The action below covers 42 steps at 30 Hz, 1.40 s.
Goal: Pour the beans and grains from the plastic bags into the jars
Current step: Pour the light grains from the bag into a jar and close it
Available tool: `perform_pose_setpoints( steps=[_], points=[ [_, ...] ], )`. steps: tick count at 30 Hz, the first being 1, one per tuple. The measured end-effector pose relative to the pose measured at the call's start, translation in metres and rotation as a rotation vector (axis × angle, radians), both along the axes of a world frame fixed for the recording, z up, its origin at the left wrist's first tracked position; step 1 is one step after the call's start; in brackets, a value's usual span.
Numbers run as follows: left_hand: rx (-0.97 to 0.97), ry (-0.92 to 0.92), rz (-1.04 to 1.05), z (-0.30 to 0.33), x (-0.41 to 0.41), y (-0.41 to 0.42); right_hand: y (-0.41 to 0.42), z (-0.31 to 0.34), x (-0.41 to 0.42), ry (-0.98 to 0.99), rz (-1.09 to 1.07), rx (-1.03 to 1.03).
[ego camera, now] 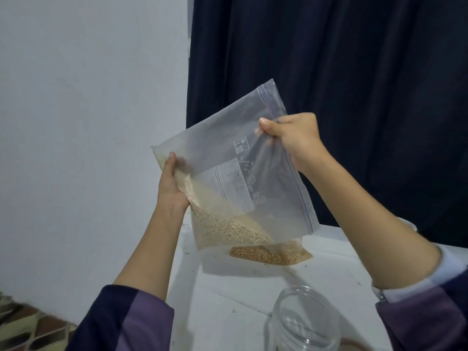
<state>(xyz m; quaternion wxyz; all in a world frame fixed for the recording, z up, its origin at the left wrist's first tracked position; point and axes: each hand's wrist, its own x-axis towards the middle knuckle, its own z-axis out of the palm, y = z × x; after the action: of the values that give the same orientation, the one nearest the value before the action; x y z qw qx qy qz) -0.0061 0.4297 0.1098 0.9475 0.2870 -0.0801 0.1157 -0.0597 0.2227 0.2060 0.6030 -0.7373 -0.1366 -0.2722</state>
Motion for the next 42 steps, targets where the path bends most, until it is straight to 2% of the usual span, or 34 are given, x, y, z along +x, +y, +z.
perform_pose_setpoints(
  steps=[7, 12, 18, 23, 28, 32, 37, 42],
  points=[
    [0.095, 0.001, 0.029, 0.013, -0.008, 0.007, -0.007, 0.000, -0.009, 0.018, 0.040, -0.007],
    [0.110, 0.075, 0.011, 0.021, -0.013, 0.015, -0.009, 0.001, -0.017, -0.017, 0.097, -0.114],
    [0.192, 0.065, 0.131, 0.032, -0.014, 0.029, -0.013, 0.003, -0.027, -0.016, 0.084, -0.232],
    [0.313, 0.108, 0.257, 0.045, -0.024, 0.038, -0.013, 0.004, -0.040, 0.021, 0.087, -0.187],
    [0.502, 0.082, 0.425, 0.052, -0.041, 0.026, -0.010, 0.002, -0.059, 0.034, 0.094, -0.103],
    [0.564, 0.053, 0.511, 0.059, -0.050, 0.027, -0.010, -0.001, -0.075, 0.023, 0.075, -0.064],
    [0.647, 0.017, 0.560, 0.064, -0.062, 0.019, -0.014, -0.006, -0.089, 0.092, 0.075, 0.044],
    [0.590, 0.010, 0.505, 0.065, -0.077, 0.011, -0.015, -0.015, -0.101, 0.154, 0.046, 0.188]
  ],
)
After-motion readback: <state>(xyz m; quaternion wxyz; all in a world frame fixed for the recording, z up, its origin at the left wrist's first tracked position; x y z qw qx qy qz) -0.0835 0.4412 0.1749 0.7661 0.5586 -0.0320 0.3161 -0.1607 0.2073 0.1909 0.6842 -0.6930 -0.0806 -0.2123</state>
